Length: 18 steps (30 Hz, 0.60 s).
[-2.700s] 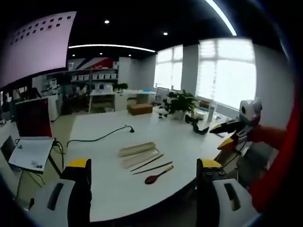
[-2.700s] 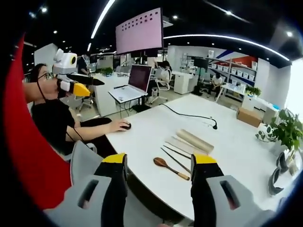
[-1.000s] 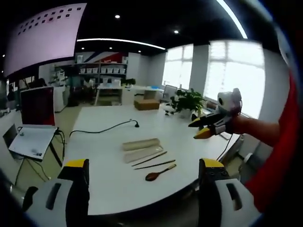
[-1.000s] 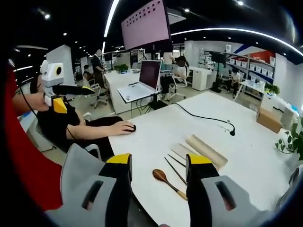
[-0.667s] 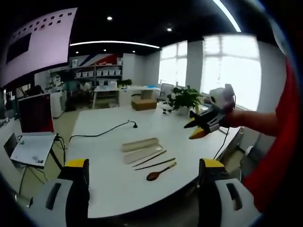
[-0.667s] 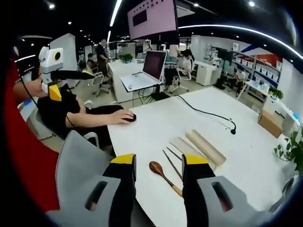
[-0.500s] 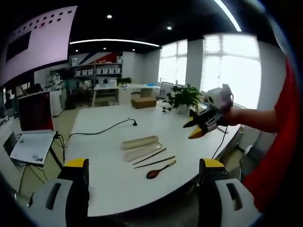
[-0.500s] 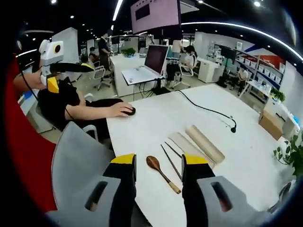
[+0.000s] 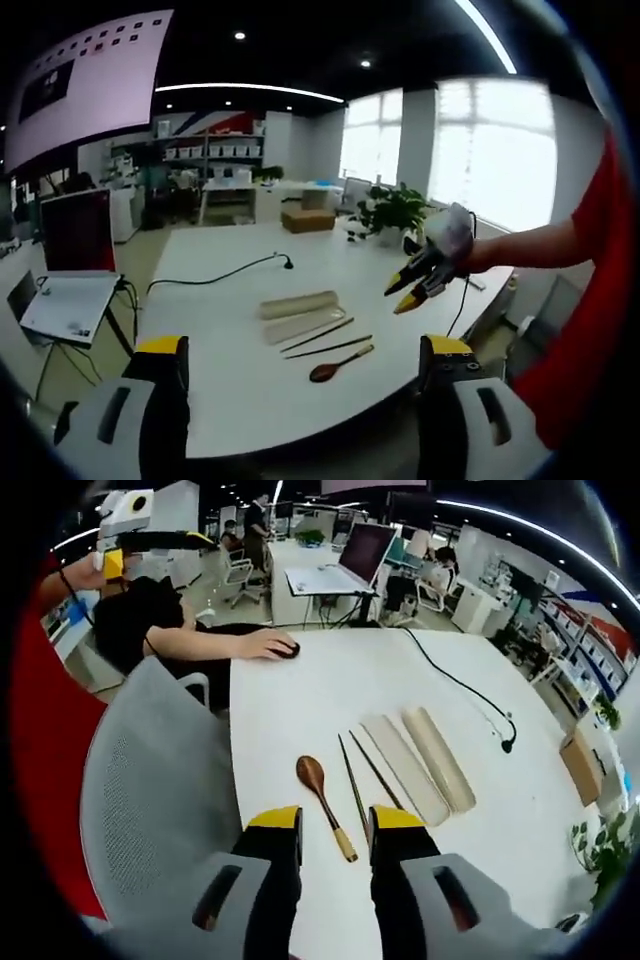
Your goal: Arrange the utensils inside the cutlery case until each visible utensil rests in its matching compartment.
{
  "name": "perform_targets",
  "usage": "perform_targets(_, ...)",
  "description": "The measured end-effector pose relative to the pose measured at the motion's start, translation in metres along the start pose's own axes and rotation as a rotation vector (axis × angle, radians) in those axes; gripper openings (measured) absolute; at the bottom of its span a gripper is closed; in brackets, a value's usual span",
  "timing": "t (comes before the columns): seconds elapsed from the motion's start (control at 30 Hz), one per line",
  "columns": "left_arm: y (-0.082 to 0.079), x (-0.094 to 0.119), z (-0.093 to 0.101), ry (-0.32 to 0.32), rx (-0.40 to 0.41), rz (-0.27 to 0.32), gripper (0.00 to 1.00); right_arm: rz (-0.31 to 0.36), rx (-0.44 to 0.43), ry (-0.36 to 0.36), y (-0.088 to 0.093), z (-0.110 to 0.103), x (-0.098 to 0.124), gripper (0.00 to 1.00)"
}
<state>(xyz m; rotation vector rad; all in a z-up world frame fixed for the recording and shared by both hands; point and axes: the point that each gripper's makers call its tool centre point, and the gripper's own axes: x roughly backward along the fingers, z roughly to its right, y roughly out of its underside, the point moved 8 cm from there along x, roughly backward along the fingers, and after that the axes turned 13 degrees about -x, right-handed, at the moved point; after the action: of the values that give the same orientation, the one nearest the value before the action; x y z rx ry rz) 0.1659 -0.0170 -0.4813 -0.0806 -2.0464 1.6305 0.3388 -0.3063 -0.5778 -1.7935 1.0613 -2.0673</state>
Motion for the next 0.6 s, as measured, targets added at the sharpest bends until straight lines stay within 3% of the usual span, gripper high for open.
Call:
perform_targets(0.13,0.001,0.001,-0.001,-0.009,0.001,-0.004,0.97,-0.074,0.019,-0.034,0.004,0.001,-0.016,0.29)
perform_targets(0.27,0.003,0.004,-0.003,-0.010,-0.006,-0.017,0.97,-0.082,0.029,-0.046,0.000,0.001,-0.026,0.16)
perform_targets(0.6,0.003,0.009,-0.012,-0.042,0.004,-0.003,0.96,-0.146,0.046,-0.026,0.004,0.014,-0.043,0.18)
